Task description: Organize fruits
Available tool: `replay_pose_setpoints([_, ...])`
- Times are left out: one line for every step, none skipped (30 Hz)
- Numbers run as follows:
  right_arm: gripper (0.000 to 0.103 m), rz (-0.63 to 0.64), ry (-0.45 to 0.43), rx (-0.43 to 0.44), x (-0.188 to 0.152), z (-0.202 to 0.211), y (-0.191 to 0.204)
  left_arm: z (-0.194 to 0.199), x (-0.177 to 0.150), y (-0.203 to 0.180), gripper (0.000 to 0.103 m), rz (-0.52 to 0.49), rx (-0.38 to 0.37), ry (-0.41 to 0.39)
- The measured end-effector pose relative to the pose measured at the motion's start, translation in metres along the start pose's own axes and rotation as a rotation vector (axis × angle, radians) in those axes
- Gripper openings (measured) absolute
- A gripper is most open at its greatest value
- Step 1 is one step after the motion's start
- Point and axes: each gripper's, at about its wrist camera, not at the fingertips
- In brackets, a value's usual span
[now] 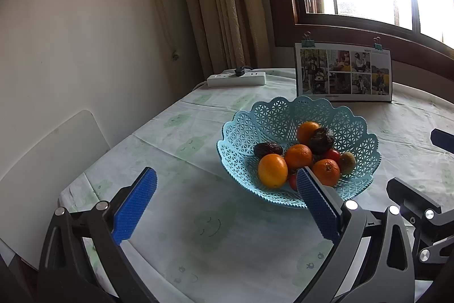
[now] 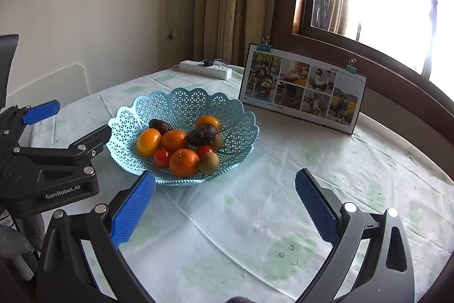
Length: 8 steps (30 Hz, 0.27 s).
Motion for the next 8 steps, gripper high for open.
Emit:
replay_pose_setpoints([0.098, 0.0, 0.006, -0.004, -0.001, 0.0, -0.001, 0.001, 0.0, -0.001, 0.1, -0.001, -0.003, -0.001])
replay_pose_setpoints([0.098, -0.002, 0.014, -0.008, -0.002, 0.0, -0.003, 0.002, 0.001, -0.003, 0.1, -0.002, -0.006, -0.001])
replay_pose_setpoints([0.098, -0.009, 0.031, -0.021, -0.004, -0.001, -0.007, 0.004, 0.001, -0.005, 0.1, -0.004, -0.012, -0.002])
replay_pose_setpoints([0.098, -0.016, 0.045, -0.034, -0.007, -0.001, -0.011, 0.005, 0.001, -0.009, 0.1, -0.007, -0.023, -0.003])
replay_pose_setpoints([0.098, -0.023, 0.062, -0.049, -0.01, -0.002, -0.016, 0.007, 0.001, -0.013, 0.1, -0.01, -0.039, -0.001])
replay_pose_setpoints([0.098, -0.035, 0.087, -0.071, -0.015, -0.002, -0.023, 0.008, 0.001, -0.017, 0.1, -0.012, -0.057, 0.004])
replay_pose_setpoints([0.098, -0.05, 0.105, -0.086, -0.02, -0.002, -0.031, 0.01, 0.001, -0.024, 0.1, -0.017, -0.085, 0.013])
replay_pose_setpoints([0.098, -0.069, 0.122, -0.104, -0.025, -0.001, -0.04, 0.011, 0.0, -0.03, 0.1, -0.022, -0.104, 0.017])
Point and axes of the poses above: each gripper's, at about its wrist camera, not at the fingertips, and z roughly against the way its jaws point, y to its left, x to its top, and after that the axes turned 4 degrees about z, right-handed
